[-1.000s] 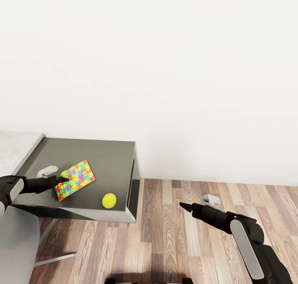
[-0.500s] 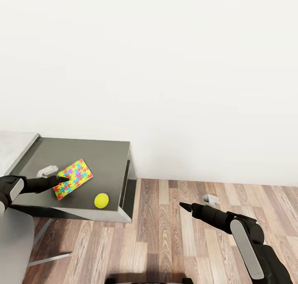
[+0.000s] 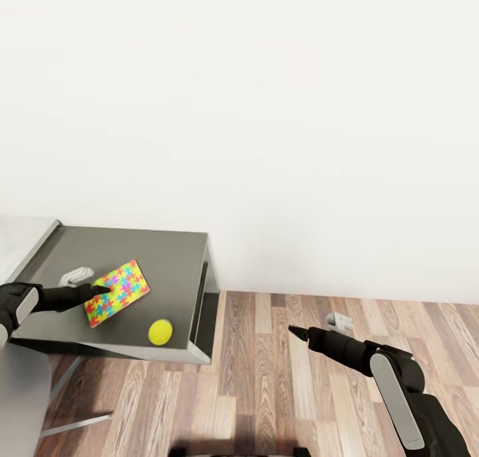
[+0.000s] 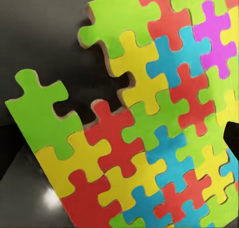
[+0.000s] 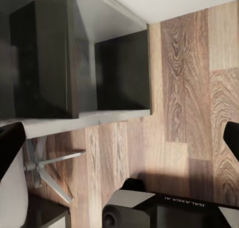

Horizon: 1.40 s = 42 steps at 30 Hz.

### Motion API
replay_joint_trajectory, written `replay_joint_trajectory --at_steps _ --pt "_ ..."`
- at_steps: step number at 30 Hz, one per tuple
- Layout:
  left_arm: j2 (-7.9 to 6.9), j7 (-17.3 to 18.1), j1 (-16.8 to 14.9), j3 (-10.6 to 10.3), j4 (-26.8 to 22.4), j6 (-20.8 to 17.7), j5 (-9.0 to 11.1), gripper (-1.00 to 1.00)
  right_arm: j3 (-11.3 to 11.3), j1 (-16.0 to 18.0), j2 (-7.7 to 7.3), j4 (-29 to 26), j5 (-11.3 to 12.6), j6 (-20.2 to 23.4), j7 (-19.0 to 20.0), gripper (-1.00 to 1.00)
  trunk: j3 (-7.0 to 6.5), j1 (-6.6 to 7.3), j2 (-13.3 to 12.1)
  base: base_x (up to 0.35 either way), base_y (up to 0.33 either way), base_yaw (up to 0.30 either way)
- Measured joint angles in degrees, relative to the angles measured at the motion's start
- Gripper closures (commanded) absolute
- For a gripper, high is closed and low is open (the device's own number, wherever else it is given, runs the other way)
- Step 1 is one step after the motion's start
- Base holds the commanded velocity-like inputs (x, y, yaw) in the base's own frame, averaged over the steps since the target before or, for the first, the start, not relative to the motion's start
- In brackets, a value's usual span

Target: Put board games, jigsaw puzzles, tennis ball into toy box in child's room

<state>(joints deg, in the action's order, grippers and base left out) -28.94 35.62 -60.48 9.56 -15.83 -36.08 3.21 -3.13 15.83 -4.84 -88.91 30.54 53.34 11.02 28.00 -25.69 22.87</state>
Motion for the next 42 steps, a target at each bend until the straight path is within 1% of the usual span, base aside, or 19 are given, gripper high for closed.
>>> replay_joint_trajectory --at_steps 1,7,9,11,13,25,42 --pt "-0.03 0.16 -0.05 -0.25 0.09 0.00 -0.42 -1.00 0.01 -0.01 0.00 0.00 -0.02 0.00 0.00 -1.00 -0.01 -0.01 0.00 0.167 0.000 0.000" --pt "-0.14 -0.04 -0.02 -0.17 0.02 0.24 -0.57 -1.00 -0.02 -0.03 0.00 -0.01 0.00 0.00 0.00 -1.00 0.00 -0.03 -0.01 0.064 -0.012 0.000" --pt "0.03 -0.18 -0.02 0.11 -0.08 0.41 -0.27 -1.00 -0.03 -0.01 0.00 -0.01 0.01 0.01 0.00 -1.00 -0.01 -0.04 -0.02 0.012 -0.159 0.000" --pt "0.09 -0.11 0.00 0.39 -0.11 0.16 0.48 -1.00 -0.01 -0.01 0.00 -0.02 0.01 0.01 0.00 -1.00 0.00 -0.05 -0.03 0.005 -0.236 0.000" --pt "0.08 -0.11 0.01 0.39 -0.11 0.16 0.55 -1.00 -0.02 0.00 0.00 -0.02 -0.02 0.02 0.00 -1.00 0.00 -0.05 -0.03 0.002 -0.206 0.000" --pt "0.10 -0.09 0.01 0.40 -0.12 0.20 0.63 -1.00 -0.03 0.00 0.00 0.00 -0.03 0.03 0.00 -1.00 0.00 -0.05 -0.03 0.000 -0.040 0.000" --pt "0.10 -0.11 0.01 0.38 -0.11 0.29 0.60 -1.00 -0.03 -0.04 0.00 -0.02 -0.04 0.06 0.00 -1.00 0.00 -0.05 -0.04 0.000 -0.148 0.000"
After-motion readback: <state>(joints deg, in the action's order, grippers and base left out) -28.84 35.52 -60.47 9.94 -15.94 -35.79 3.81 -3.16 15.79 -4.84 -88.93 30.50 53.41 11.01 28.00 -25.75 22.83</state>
